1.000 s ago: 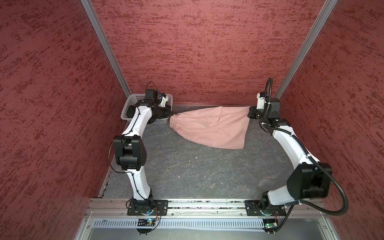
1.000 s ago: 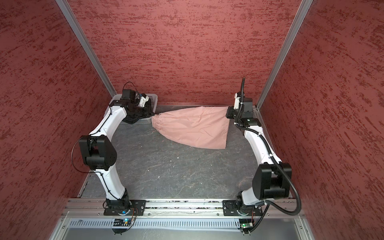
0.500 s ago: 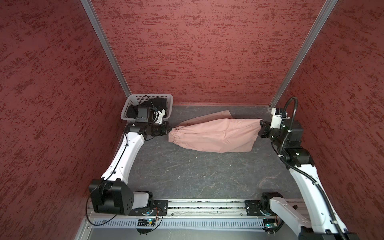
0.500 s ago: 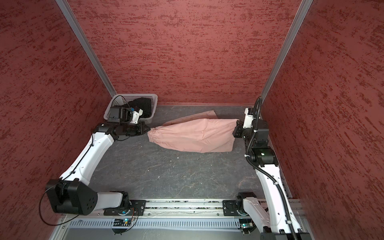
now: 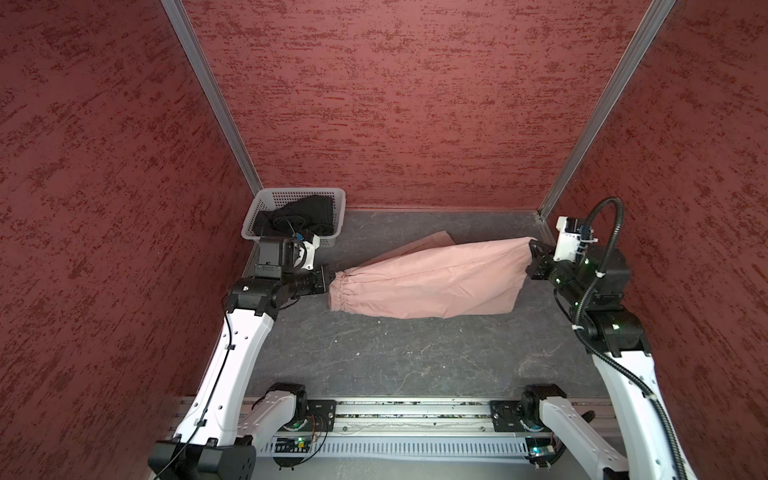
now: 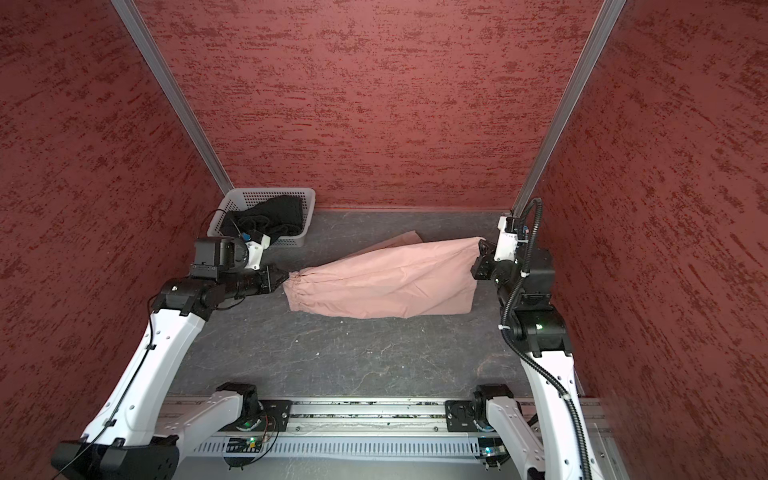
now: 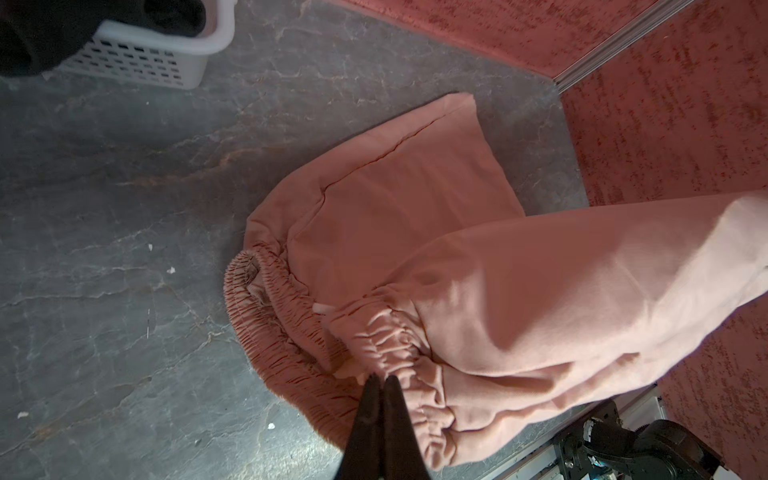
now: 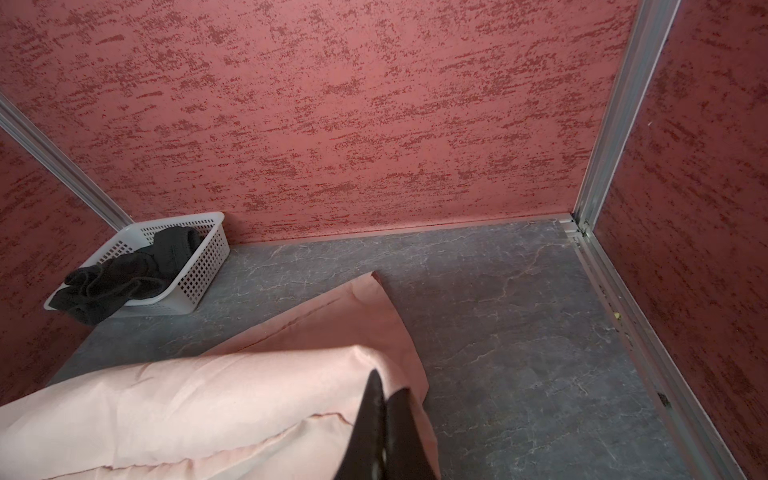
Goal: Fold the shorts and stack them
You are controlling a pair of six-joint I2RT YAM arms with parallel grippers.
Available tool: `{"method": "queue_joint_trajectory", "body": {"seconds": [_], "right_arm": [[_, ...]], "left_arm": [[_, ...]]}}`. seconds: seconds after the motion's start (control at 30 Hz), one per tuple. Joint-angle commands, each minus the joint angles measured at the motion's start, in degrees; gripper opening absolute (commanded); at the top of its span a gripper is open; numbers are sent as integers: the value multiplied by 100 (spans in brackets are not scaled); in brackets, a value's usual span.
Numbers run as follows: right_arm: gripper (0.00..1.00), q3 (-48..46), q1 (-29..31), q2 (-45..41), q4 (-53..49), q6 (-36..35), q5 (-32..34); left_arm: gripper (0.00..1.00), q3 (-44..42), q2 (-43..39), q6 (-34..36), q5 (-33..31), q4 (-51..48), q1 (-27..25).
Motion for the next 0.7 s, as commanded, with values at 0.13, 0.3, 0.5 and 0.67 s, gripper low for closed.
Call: {"method": "queue_joint_trajectory", "body": {"seconds": [0.13, 0.3, 0.5, 0.67], "right_arm": [[0, 701, -26, 1278, 528, -301, -241], [0, 997, -26, 2307, 918, -303, -383], [0, 1721, -23, 3777, 988, -401, -683], [0, 2621, -6, 5050, 846, -483, -760]], "left_arm": [[0, 88, 563, 0, -257, 11, 413], [0, 200, 1081, 31, -230, 130, 701], [0, 301, 1623, 148, -196, 324, 895], [0, 345, 2046, 124, -254, 549, 1066]]}}
